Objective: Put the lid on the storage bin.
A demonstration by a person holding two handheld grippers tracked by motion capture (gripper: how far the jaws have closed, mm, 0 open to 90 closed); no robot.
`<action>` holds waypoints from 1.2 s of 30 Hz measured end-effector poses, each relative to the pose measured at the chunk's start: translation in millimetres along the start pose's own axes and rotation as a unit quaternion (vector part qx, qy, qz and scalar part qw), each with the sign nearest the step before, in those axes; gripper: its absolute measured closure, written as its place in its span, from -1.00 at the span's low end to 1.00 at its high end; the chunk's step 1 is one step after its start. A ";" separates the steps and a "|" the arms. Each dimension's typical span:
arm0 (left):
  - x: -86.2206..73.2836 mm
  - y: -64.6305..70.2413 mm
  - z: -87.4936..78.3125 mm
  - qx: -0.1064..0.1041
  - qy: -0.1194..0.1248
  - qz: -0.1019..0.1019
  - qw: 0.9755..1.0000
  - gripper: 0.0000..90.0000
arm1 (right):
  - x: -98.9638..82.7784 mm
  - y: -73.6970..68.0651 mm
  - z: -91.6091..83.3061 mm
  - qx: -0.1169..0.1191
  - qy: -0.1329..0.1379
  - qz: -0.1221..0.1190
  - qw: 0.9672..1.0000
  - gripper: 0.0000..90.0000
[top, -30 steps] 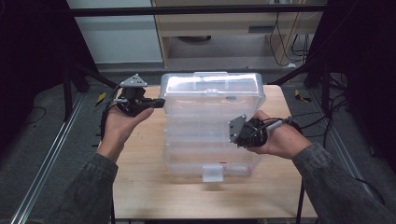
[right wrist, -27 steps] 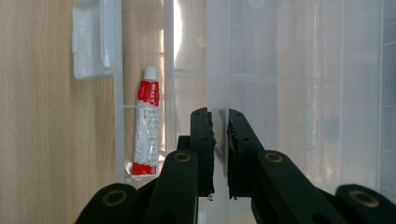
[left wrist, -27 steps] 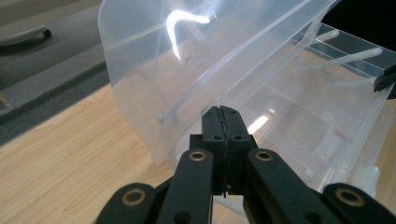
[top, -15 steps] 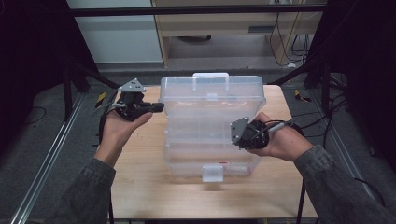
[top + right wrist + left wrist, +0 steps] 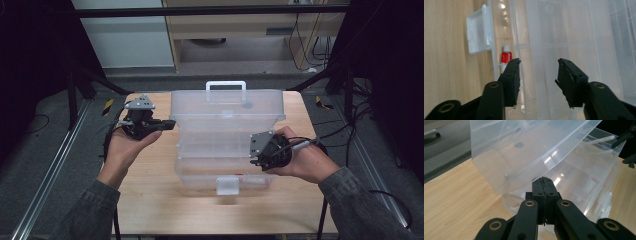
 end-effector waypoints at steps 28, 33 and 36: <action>-13.8 10.3 -0.4 -0.018 -0.002 0.012 1.000 1.00 | -14.7 -4.3 -13.8 -0.043 0.015 0.058 0.997 -0.33; -15.7 11.7 -0.2 -0.021 -0.003 0.012 1.000 1.00 | -16.2 -3.7 -15.5 -0.048 0.015 0.060 0.997 -0.37; -18.8 12.7 -1.2 -0.019 -0.011 0.005 1.000 1.00 | -17.9 -4.2 -16.7 -0.050 0.015 0.064 0.997 -0.39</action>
Point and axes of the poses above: each handheld gripper's, and its own axes: z roughly forward along the jaws, x roughly out of its top, y roughly to its right, the point moved 8 cm from there along z, roughly forward along the jaws, and after that the axes turned 2 degrees about y, right-handed, at the moved point
